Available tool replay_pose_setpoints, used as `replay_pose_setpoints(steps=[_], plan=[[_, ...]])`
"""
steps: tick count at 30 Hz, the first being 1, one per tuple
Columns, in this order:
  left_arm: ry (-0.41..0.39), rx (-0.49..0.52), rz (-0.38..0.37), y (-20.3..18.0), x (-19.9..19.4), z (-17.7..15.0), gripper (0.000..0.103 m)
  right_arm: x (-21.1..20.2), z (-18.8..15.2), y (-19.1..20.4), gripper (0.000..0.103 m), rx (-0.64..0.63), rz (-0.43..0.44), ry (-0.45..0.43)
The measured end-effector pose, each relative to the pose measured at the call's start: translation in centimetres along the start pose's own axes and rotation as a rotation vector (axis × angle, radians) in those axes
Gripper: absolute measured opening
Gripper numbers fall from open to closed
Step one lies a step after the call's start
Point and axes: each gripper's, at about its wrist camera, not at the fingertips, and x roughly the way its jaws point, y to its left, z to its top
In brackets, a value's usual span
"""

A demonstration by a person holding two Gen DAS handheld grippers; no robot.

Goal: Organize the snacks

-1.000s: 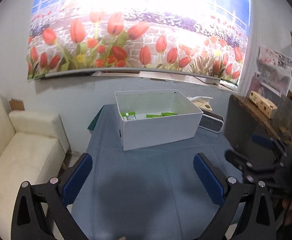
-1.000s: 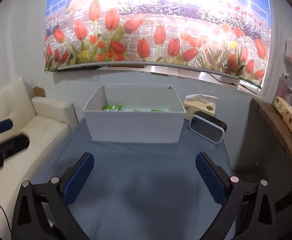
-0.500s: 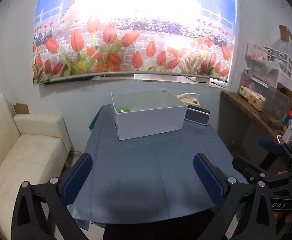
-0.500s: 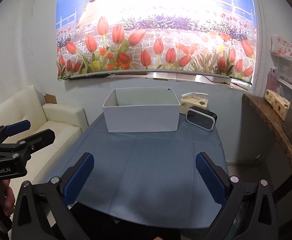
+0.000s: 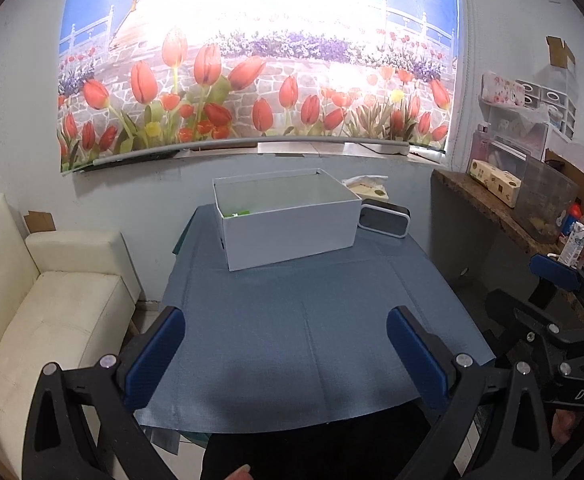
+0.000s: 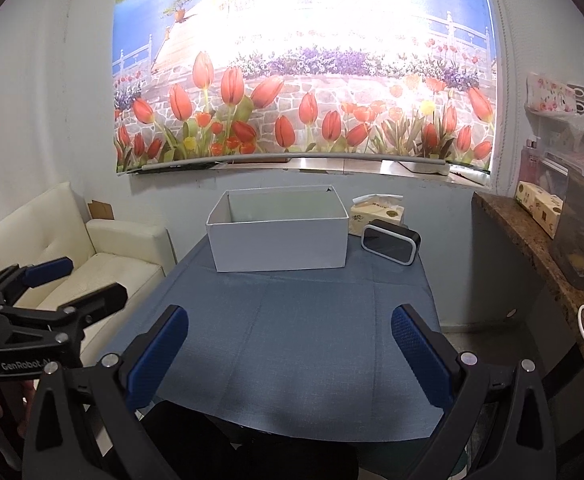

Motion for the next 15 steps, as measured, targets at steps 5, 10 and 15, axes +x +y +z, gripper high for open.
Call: replay_pose_setpoints(steps=[5, 10, 15], plan=[[0.002, -0.003, -0.006, 0.24, 0.0, 0.09, 0.103, 0.02, -0.05, 0.17, 0.103, -0.004, 0.003, 0.002], [0.01, 0.0, -0.004, 0.4, 0.01, 0.18, 0.103, 0.14, 0.0, 0.13, 0.103, -0.003, 0.006, 0.005], [0.009, 0.002, -0.006, 0.35, -0.02, 0.23, 0.103, 0.08, -0.03, 0.01, 0.103, -0.003, 0.007, 0.003]])
